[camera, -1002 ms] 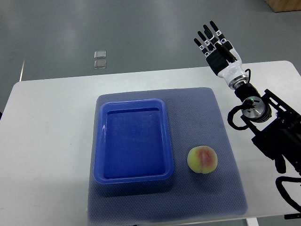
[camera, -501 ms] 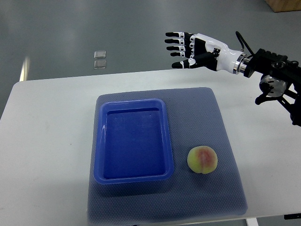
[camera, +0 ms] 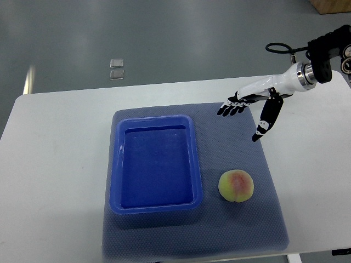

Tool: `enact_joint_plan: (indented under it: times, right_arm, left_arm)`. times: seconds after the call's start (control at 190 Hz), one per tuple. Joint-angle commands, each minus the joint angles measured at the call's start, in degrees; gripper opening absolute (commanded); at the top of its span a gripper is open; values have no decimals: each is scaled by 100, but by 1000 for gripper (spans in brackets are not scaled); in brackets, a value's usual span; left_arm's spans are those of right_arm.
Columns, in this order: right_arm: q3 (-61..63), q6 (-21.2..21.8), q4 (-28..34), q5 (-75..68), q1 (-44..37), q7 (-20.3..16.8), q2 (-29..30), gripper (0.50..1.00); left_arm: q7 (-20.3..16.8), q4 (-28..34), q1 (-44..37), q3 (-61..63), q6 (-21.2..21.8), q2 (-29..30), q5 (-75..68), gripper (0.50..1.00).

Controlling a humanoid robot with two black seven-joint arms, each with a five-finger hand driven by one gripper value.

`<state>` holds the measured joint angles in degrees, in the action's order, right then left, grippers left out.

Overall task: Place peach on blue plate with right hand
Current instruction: 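Lower the open right hand toward the peach beside the blue tray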

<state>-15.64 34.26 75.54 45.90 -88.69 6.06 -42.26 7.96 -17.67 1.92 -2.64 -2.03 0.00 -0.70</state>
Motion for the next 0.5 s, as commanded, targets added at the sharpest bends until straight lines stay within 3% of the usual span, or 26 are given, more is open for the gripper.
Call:
enact_joint_plan:
  times: [0.0,0.153,0.158,0.243,0.496]
  right_arm:
    - [-97,-51,321,-37,-114,-52,-134,930]
    - [-45,-341,479,-151,159,-34,-178,928]
    - [-36,-533,531,-160,376,-34,-213,930]
    - [-18,-745,593,-151,667,-34,-257,930]
    - [351,-1036,611,-116,1416,-25,-248,930]
  left_arm:
    - [-5,-8,-7,0,1,0,0,1000]
    - [3,-8,2,-8,1,0,0,1000]
    - [-5,-8,2,-8,1,0,0,1000]
    - [3,-8,2,-8,1,0,0,1000]
    - [3,-8,-7,-8,1,0,0,1000]
